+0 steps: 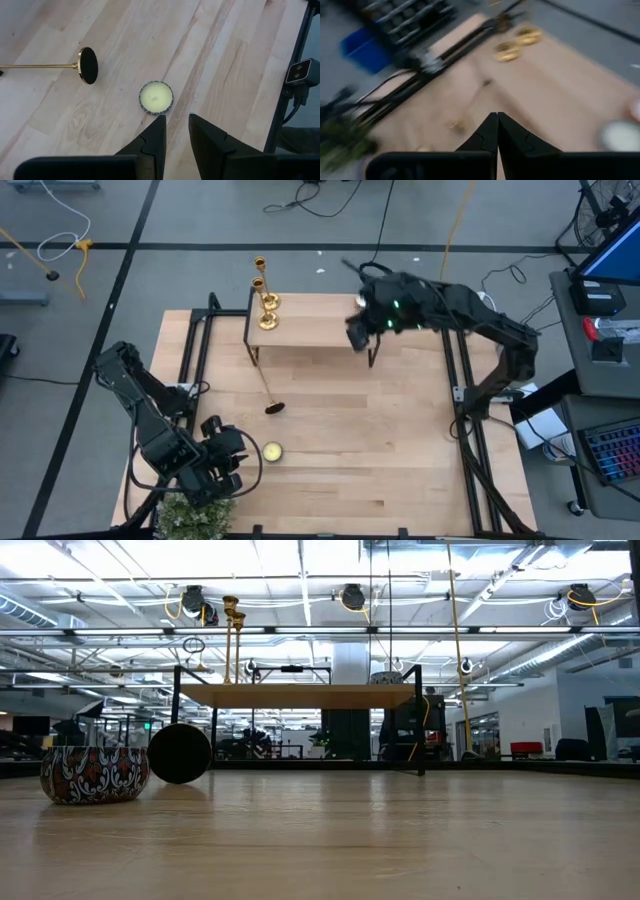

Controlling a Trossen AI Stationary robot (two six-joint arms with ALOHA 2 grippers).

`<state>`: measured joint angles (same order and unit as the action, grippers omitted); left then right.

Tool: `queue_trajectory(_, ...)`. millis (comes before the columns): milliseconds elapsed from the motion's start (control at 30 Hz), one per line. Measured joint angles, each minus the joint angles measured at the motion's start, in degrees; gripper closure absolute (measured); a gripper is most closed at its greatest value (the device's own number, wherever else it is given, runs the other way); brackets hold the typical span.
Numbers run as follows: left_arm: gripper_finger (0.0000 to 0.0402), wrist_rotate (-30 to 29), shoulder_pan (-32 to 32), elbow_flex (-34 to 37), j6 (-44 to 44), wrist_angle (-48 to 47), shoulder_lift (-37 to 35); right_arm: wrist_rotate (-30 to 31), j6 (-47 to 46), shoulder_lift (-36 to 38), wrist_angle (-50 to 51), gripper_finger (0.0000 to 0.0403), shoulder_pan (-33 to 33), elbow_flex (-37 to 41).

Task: Pick & Place candle stick holders
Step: Put the red white scented candle on the shelf

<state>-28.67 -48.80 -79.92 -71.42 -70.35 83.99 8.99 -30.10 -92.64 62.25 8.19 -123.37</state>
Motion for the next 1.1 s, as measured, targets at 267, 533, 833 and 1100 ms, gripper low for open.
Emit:
queue_trajectory(267,0.0314,-0.1,1.4,0.0,0.9,1.7,0.0,-0.1,0.9,0.4,-4.9,0.0403,-16.3,0.0)
queue_trajectory(533,0.0314,0.3,5.8,0.0,6.4,8.4,0.0,1.5,3.6,1.2,-20.4,0.0403,-29.4,9.1)
queue_trajectory(833,0.0314,4.8,11.6,0.0,10.9,14.8,0.0,2.0,-9.0,8.0,-44.0,0.0403,-34.0,36.5)
queue_trajectory(1100,0.0314,11.5,18.8,0.0,1.7,10.4,0.0,21.6,-27.6,18.1,-54.5,0.0403,-37.0,57.1)
